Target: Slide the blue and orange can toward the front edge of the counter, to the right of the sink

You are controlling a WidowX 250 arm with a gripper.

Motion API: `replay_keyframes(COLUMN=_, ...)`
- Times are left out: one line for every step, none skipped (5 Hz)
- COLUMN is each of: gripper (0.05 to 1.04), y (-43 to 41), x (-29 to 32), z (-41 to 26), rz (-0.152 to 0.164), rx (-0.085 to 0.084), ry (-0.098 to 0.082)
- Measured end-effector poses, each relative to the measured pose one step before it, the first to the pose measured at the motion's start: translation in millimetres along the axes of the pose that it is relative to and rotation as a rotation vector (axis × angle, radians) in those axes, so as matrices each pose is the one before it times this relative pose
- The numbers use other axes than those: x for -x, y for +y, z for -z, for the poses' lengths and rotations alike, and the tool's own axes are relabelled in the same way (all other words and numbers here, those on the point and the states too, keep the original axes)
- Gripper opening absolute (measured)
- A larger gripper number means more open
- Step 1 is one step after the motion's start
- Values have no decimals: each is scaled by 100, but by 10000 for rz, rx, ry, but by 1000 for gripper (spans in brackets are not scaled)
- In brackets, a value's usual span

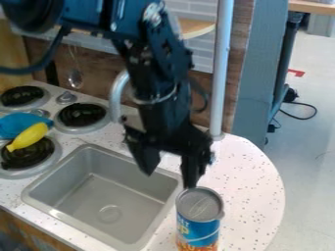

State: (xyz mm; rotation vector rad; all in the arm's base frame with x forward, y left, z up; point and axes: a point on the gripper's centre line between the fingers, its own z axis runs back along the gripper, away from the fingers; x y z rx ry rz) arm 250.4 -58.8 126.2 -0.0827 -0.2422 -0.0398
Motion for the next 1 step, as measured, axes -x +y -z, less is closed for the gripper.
replay_keyframes(gripper=1001, y=1056, x=2706, z=2433, rz=446, rx=-382, ry=334)
